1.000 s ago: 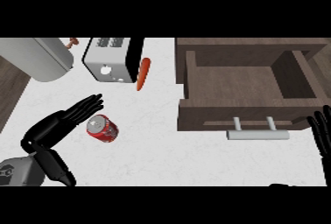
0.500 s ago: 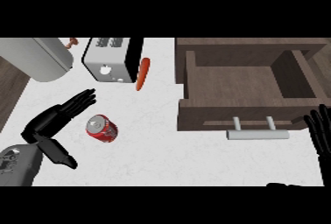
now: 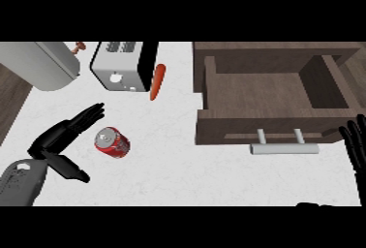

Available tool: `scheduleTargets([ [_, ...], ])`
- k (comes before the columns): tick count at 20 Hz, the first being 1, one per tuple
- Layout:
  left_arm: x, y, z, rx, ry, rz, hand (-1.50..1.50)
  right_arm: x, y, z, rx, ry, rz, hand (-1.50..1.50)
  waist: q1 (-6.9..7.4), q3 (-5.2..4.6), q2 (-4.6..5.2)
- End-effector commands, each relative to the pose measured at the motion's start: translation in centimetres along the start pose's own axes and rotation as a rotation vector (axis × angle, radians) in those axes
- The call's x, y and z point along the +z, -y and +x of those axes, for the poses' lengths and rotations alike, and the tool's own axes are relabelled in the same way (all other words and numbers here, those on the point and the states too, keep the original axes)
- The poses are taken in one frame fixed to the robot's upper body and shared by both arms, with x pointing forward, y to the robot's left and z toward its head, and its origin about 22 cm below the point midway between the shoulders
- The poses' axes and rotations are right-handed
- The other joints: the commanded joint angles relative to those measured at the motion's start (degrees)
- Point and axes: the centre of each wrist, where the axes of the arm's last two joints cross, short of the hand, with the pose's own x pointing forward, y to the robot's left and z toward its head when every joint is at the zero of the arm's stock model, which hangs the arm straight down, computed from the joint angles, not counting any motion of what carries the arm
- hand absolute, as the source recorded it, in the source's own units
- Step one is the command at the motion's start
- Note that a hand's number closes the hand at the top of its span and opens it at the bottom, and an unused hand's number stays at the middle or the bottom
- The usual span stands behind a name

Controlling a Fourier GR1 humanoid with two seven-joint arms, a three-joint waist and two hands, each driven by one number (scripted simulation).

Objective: Pick up the can, place it into the drawer and close the drawer

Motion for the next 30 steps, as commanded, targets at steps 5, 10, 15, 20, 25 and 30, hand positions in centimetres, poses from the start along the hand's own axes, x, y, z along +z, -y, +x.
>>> scheduleTargets([
  [5, -1.3, -0.3, -1.5, 0.050, 0.045, -0.077, -1.50, -1.9, -0.2, -0.6, 0.004, -0.002, -0.001, -1.50, -0.06, -0.02, 0.11],
  [10, 1.2, -0.3, -3.7, 0.088, 0.023, -0.042, -1.50, -0.3, -0.4, -0.3, -0.021, 0.017, -0.040, -1.50, -0.09, -0.03, 0.12],
  [15, -0.8, -0.2, -3.5, 0.097, 0.007, -0.059, -1.50, 0.2, -0.9, 0.3, -0.004, 0.012, -0.011, -1.50, -0.16, -0.02, 0.07],
  [20, -2.0, 1.0, -4.4, 0.092, 0.022, -0.048, -1.50, 1.2, 0.0, -0.2, -0.014, 0.028, 0.003, -1.50, -0.60, -0.04, 0.16],
  [25, -2.2, 1.1, -4.6, 0.059, 0.020, -0.041, -1.50, -0.8, 0.6, 2.6, -0.015, 0.032, 0.007, -1.50, -0.31, -0.06, 0.18],
  [30, -4.1, 1.4, -4.2, 0.090, 0.005, -0.041, -1.50, 0.6, 0.3, 0.7, -0.010, 0.013, -0.006, -1.50, -0.54, -0.03, 0.19],
])
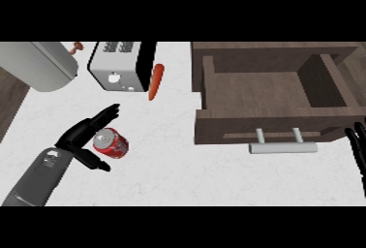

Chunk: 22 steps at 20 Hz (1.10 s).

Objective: Pick up the can, place it into the drawer and close the drawer

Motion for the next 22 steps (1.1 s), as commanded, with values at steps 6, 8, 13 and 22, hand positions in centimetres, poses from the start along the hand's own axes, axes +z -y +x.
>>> scheduleTargets([
  [6, -0.9, 0.4, -0.2, 0.086, 0.074, -0.072, -1.50, -0.5, 1.0, 0.6, 0.002, -0.003, 0.006, -1.50, -0.22, -0.01, 0.15],
  [8, -0.5, 2.2, -1.4, 0.099, 0.062, -0.113, -1.50, -0.6, 1.3, 0.6, 0.007, -0.006, -0.005, -1.50, 0.29, 0.03, -0.07],
  [13, -3.1, 3.5, -0.5, 0.086, 0.105, -0.152, -1.50, -0.1, 0.5, 0.6, 0.002, -0.018, 0.008, -1.50, 0.25, 0.02, -0.04],
  [22, -4.6, 3.7, 0.6, 0.160, 0.125, -0.195, 1.50, 2.0, 0.3, 1.1, -0.012, 0.004, 0.011, -1.50, -0.01, 0.04, -0.19],
])
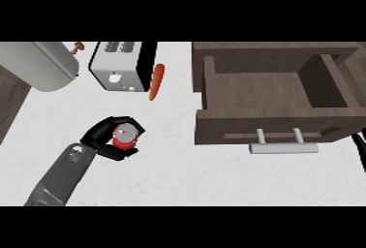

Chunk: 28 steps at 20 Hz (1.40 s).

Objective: Pick up the can, place it into the drawer and close the drawer

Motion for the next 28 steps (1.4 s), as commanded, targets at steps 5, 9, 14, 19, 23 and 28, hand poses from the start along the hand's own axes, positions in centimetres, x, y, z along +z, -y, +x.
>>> scheduleTargets([
  [5, -0.3, 1.5, -0.1, 0.136, 0.089, -0.139, 1.50, -0.6, -0.4, -0.7, -0.008, -0.007, -0.029, -1.50, 1.19, 0.07, -0.31],
  [9, 1.2, 0.8, -0.7, 0.166, 0.095, 0.191, 1.50, 1.1, -0.2, 0.7, -0.004, 0.001, -0.033, -1.50, 0.99, 0.05, -0.37],
  [14, 3.0, -1.5, -0.4, 0.194, 0.105, 0.783, 1.50, 1.5, 0.3, -0.4, 0.004, -0.012, -0.053, -1.50, 2.50, 0.20, -0.69],
  [19, 0.5, -0.3, 2.6, 0.159, 0.145, 0.787, 1.50, 0.6, 1.1, 0.2, 0.011, -0.004, -0.052, -1.50, 1.82, 0.15, -0.64],
  [23, -2.0, 1.8, 6.3, 0.148, 0.168, 0.762, 1.50, 1.5, 0.6, 1.1, 0.014, 0.000, -0.043, -1.50, 1.45, 0.13, -0.64],
  [28, -3.5, 3.8, 12.5, 0.077, 0.203, 0.707, 1.50, 1.2, 0.6, -0.6, 0.001, 0.011, -0.047, -1.50, 1.76, 0.15, -0.66],
])
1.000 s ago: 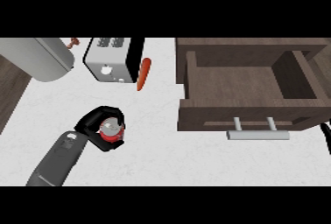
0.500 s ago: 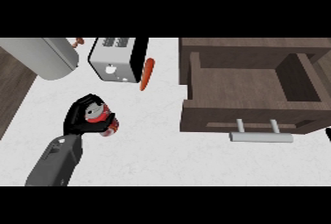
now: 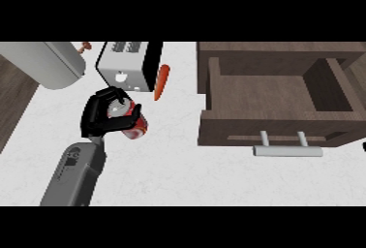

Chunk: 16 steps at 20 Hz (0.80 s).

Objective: Pick up the can, place it into the drawer and close the drawer

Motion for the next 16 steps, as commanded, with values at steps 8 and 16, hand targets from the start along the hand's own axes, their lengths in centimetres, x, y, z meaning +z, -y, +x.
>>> scheduleTargets([
  [8, -2.2, 7.7, 11.1, -0.026, 0.054, -0.089, 1.50, -1.1, 0.7, 0.8, -0.015, 0.008, 0.018, -1.50, -0.91, -0.06, 0.40],
  [16, -5.7, 14.5, 16.1, -0.073, 0.088, -0.115, 1.50, -0.6, 0.6, 0.4, 0.006, 0.023, 0.013, -1.50, -1.83, -0.07, 0.60],
])
